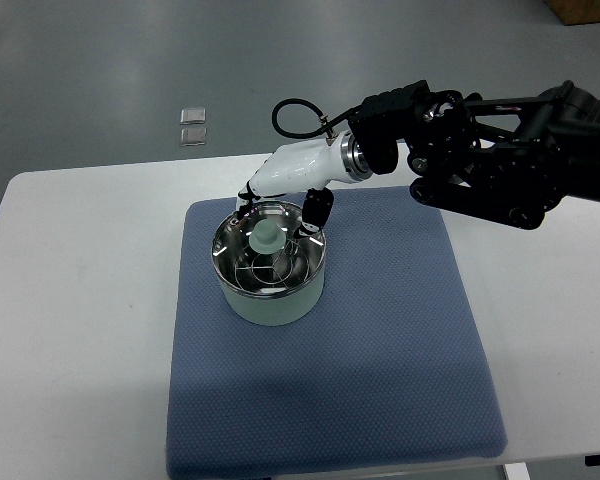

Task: Open lid and place right of pot
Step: 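Lower the right hand onto the green lid knob, then close the right hand fingers around the green lid knob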

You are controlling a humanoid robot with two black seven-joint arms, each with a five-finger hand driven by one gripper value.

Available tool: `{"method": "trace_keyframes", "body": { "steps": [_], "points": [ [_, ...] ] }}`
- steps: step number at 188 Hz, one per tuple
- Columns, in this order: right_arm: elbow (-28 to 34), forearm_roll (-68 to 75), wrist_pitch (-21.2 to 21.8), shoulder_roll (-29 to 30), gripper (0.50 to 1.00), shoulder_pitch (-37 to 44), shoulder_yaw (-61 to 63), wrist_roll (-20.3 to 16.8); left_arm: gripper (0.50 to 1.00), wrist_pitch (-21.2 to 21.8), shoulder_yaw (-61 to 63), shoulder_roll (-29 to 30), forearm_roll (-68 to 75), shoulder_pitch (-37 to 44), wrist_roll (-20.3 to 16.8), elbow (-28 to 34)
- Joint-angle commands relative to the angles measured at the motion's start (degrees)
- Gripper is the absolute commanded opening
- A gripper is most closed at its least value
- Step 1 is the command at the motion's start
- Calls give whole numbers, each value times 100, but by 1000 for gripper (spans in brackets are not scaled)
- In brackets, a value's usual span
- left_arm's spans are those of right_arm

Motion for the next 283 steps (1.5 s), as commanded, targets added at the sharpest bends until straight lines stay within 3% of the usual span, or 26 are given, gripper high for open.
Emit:
{"method": "trace_keyframes", "body": {
  "steps": [1,59,180,206,211,283],
  "points": [
    [-7,-19,-8,8,789,16,-32,-29,1000,1,-5,0,0,0,4,0],
    [1,-10,-8,43,736,25,-23,-37,1000,1,-5,0,0,0,-5,0],
    [-7,-28,-8,157,729,34,-94,-64,1000,1,-5,0,0,0,-5,0],
    [-7,-45,-8,157,721,34,-94,-73,1000,1,-5,0,0,0,4,0],
    [-7,-63,1,157,699,34,-94,-73,1000,1,-5,0,0,0,-5,0],
    [-16,-63,-8,166,690,34,-102,-108,1000,1,-5,0,0,0,4,0]
  ]
}}
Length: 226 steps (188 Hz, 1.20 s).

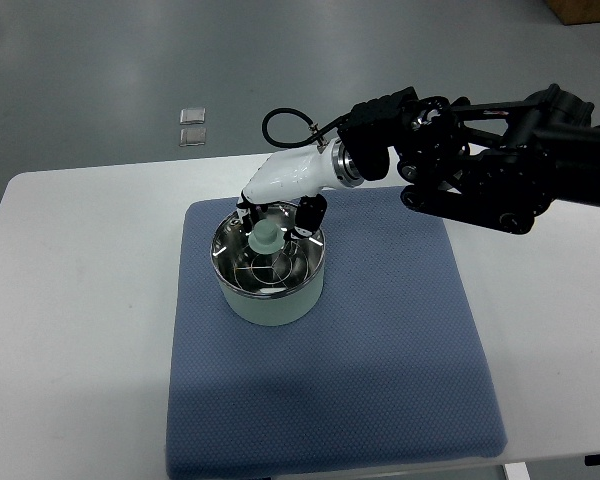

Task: Open lid and place right of pot
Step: 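Close the right hand fingers around the green lid knob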

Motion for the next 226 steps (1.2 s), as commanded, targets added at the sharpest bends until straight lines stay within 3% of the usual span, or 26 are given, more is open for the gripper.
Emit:
{"method": "trace_keyframes", "body": {
  "steps": [1,80,226],
  "points": [
    [0,0,0,17,690,0,0,-35,1000,-1,8,0,0,0,-5,0],
    [-35,0,0,132,644,70,0,-52,1000,-1,-1,0,0,0,3,0],
    [-44,0,9,167,643,62,-87,-61,1000,-1,-1,0,0,0,-5,0]
  ]
}}
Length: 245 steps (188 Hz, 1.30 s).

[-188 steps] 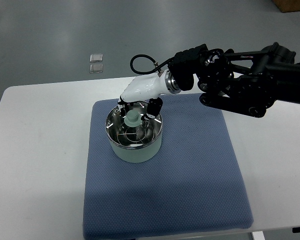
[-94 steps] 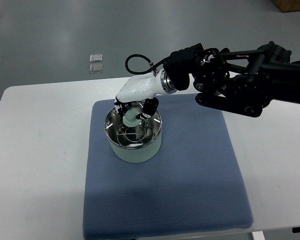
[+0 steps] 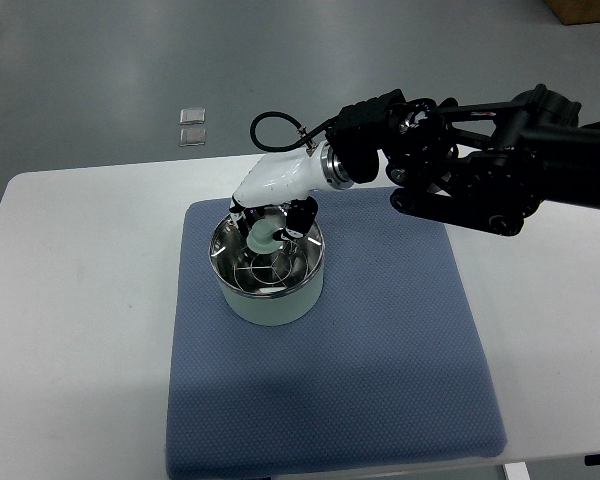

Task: Open lid and place right of pot
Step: 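Close the right hand fingers around the green lid knob, then lift the glass lid off the pot with the right hand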

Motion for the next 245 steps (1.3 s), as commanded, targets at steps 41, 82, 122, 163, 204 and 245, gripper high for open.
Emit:
{"method": "trace_keyframes", "body": {
  "steps": [41,82,122,163,204,245],
  "points": [
    [0,0,4,-16,566,-7,-22,-2,1000,1,-1,0,0,0,-6,0],
    [0,0,-5,-51,502,11,-22,7,1000,1,7,0,0,0,3,0],
    [0,18,-23,-78,500,11,-4,25,1000,1,-1,0,0,0,3,0],
    [97,35,-14,-122,500,125,-4,68,1000,1,7,0,0,0,3,0],
    [141,62,-32,-210,500,143,40,68,1000,1,7,0,0,0,-6,0],
    [246,115,-58,-464,500,301,92,104,1000,1,-1,0,0,0,3,0]
  ]
}}
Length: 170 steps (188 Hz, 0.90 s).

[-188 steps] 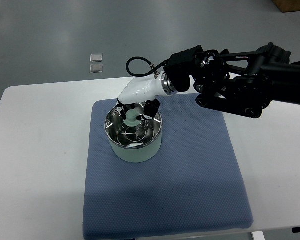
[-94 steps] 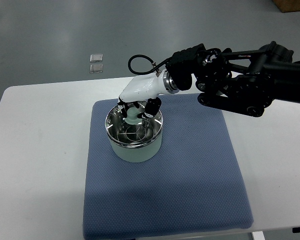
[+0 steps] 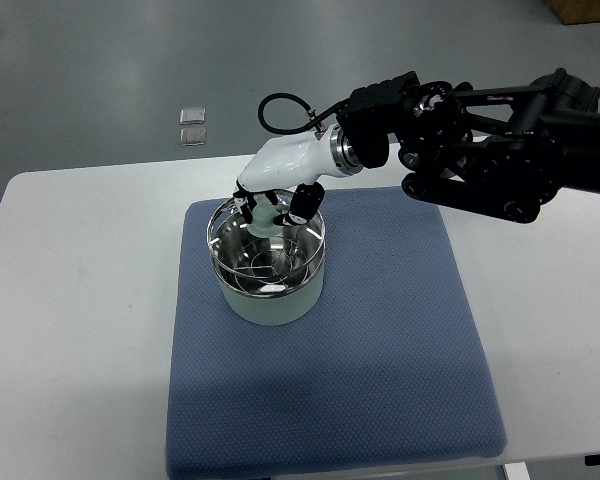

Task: Open lid and place right of pot
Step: 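Lift the glass lid off the pot with the right hand, then lower the glass lid onto the mat beside the pot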

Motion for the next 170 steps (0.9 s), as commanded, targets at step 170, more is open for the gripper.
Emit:
{"method": "trace_keyframes", "body": {
  "steps": [170],
  "points": [
    [16,-40,-156,-1703,500,-843,-3,26,1000,1,5,0,0,0,-3,0]
  ]
}}
